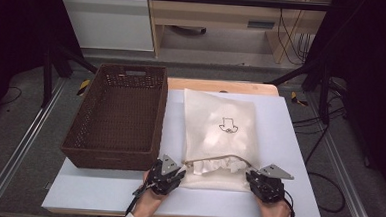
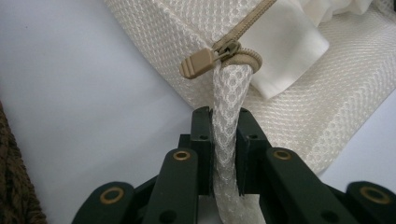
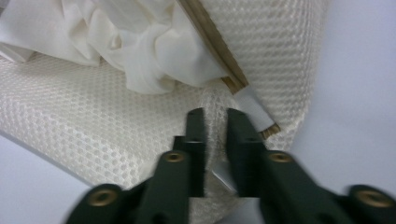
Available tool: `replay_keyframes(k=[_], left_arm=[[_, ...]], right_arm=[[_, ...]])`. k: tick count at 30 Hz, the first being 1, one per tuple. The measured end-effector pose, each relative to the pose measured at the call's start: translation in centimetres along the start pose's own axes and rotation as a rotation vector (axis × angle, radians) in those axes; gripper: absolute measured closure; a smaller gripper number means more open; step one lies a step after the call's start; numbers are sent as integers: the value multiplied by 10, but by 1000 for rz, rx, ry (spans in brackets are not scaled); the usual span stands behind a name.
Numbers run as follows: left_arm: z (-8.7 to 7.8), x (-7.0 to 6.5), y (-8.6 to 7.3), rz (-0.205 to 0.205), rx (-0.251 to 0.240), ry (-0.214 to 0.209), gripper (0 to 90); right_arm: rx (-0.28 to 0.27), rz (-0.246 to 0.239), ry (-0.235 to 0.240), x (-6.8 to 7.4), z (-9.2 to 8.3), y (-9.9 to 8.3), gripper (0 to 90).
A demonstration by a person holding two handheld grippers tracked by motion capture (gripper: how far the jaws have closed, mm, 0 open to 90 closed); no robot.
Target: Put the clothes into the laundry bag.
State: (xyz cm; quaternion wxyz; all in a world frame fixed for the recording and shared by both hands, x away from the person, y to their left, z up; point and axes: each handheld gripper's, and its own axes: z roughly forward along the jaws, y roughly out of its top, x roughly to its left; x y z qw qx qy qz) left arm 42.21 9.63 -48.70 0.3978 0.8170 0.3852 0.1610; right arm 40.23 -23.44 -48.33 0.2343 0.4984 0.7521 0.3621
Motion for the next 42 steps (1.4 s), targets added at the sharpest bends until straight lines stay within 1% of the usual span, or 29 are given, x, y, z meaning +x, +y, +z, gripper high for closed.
replay_keyframes(k=[2,3,5,8,9,10,11,14,15,16,17,19,20,21,22,23,24,26,27,28,31,32,34,35,36,39,40,41,42], left_arm=[[0,0,0,-5,0,-2,797],[-1,2,0,-9,-8,-6,803],[-2,2,0,-19,-11,-10,822],[-10,0,1,-28,-22,-21,829],[-17,0,3,-45,-29,-46,829],[-17,0,3,-45,-29,-46,829],[-22,0,2,-67,-28,-63,827],[-23,0,-2,-65,-13,-66,819],[-21,-3,-7,-44,3,-47,810],[-21,-3,-7,-44,3,-47,797],[-18,-3,-11,-38,8,-47,780],[-16,-2,-10,-37,11,-41,683],[-16,-2,-10,-37,11,-41,647],[-17,0,-10,-43,-4,-59,633],[-17,0,-10,-43,-4,-59,611],[-18,-1,-8,-34,-19,-61,605],[-17,-1,-6,-34,-24,-62,612],[-17,-2,-5,-32,-24,-67,667],[-13,-4,-4,-23,-23,-79,696],[-13,-4,-4,-23,-23,-79,723],[-6,-8,-4,-20,-8,-79,787],[-6,-8,-4,-20,-8,-79,801],[-7,-8,-3,-16,-9,-80,812],[-9,-7,-3,-21,-15,-82,829],[-10,-7,-2,-24,-15,-85,832],[-11,-8,-1,-17,-14,-79,838],[-11,-8,-1,-17,-14,-79,839],[-13,-9,0,-18,-12,-80,841],[-14,-9,1,-20,-10,-83,842]], right_arm=[[3,4,-2,-2,-1,0,885],[-1,31,12,-6,-6,-1,897],[-14,49,29,-10,-12,-2,898],[-32,53,41,-15,-21,-4,897],[-52,55,51,-19,-29,-7,896],[-57,56,54,-21,-33,-10,895],[-60,50,58,-23,-35,-12,893],[-59,43,63,-24,-37,-16,889],[-41,34,65,-25,-35,-19,879],[-41,34,65,-25,-35,-19,879],[-21,32,56,-24,-32,-20,819],[-25,26,53,-23,-31,-20,735],[-25,26,53,-23,-31,-20,735],[-63,26,52,-21,-34,-18,644],[-63,26,52,-21,-34,-18,644],[-104,13,69,-16,-39,-13,592],[-126,9,81,-12,-41,-10,583],[-140,-2,95,-7,-42,-6,583],[-153,-30,133,4,-40,2,594],[-152,-47,149,9,-38,6,607],[-121,-70,193,24,-22,20,676],[-121,-70,193,24,-22,20,676],[-108,-90,217,33,-9,29,742],[-94,-101,228,38,7,37,782],[-90,-100,237,40,14,39,808],[-70,-94,223,43,33,46,900],[-70,-94,223,43,33,46,900],[-66,-98,193,45,44,51,900],[-68,-93,188,45,49,54,900]])
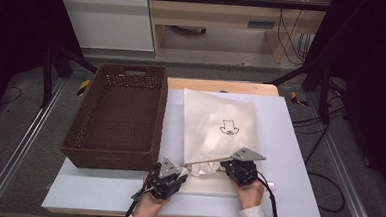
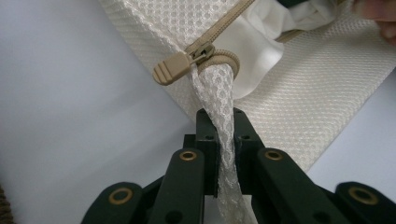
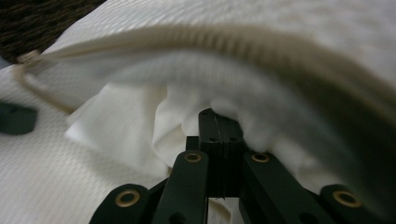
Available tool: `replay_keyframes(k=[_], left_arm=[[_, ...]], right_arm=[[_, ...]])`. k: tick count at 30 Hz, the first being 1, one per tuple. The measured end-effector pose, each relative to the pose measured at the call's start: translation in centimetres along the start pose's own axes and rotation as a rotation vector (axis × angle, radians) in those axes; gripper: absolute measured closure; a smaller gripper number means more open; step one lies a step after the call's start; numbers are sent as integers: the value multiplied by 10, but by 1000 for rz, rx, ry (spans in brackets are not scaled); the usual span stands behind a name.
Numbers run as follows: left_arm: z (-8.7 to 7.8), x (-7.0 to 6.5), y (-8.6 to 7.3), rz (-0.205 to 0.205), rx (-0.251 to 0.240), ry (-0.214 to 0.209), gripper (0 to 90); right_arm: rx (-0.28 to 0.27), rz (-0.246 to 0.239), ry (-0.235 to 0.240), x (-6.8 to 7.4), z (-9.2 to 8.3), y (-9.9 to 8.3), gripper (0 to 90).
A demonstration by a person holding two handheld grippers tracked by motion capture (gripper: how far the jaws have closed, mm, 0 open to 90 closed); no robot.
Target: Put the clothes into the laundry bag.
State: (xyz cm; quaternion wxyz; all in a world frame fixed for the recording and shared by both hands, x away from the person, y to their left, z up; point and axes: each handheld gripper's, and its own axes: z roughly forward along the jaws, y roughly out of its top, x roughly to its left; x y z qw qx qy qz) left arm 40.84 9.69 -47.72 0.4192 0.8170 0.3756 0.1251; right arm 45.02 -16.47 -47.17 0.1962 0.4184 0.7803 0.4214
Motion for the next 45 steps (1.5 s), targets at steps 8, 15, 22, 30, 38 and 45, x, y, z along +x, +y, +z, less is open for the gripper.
replay_keyframes(k=[8,15,22,30,38,45], left_arm=[[-11,-2,1,1,15,-30,853],[-7,1,-2,-14,17,-37,831],[-5,0,-1,-5,-4,-27,597],[-7,2,6,-15,-20,-19,563],[-4,6,3,-29,-3,13,828],[-10,15,-6,-55,6,33,782]], right_arm=[[-46,-31,-176,-8,28,11,900],[-81,-3,-145,-10,17,8,816],[-105,5,-68,-6,-36,-5,648],[-61,70,-245,-36,-80,-44,379],[72,105,-198,-47,-66,-59,684],[39,112,-128,-41,-81,-73,691]])
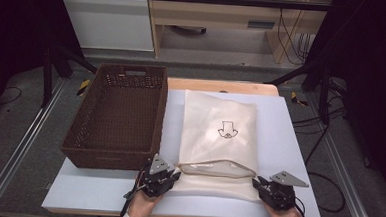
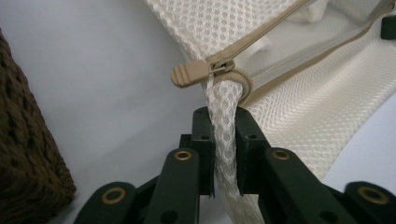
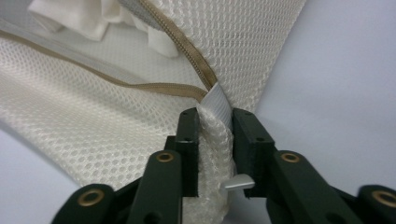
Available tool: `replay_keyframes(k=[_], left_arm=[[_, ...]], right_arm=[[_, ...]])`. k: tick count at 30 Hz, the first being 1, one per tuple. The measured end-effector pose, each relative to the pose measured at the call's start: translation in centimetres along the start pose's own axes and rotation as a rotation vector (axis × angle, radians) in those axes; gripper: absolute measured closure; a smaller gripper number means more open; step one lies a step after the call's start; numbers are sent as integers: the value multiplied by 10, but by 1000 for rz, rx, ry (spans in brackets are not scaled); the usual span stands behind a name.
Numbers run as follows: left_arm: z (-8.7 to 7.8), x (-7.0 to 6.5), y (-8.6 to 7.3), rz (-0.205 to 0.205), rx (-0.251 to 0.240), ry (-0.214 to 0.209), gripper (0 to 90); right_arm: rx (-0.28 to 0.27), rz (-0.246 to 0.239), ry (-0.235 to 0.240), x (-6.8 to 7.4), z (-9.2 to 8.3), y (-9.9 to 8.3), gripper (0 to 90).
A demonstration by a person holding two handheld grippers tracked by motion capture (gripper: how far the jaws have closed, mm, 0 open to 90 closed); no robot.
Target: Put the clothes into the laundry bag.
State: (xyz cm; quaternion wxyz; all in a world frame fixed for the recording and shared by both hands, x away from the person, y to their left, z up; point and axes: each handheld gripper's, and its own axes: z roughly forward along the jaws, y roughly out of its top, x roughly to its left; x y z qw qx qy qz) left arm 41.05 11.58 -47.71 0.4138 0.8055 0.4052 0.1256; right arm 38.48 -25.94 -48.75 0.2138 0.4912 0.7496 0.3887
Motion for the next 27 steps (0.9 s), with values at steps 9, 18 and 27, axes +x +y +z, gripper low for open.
replay_keyframes(k=[9,18,27], left_arm=[[-10,-1,4,56,-44,3,379],[-32,5,3,86,-79,-15,286],[-36,12,-2,78,-73,-29,259]], right_arm=[[-94,-40,-15,0,-3,4,360],[-185,23,-44,-16,-20,15,212],[-189,54,-83,-31,-20,13,195]])
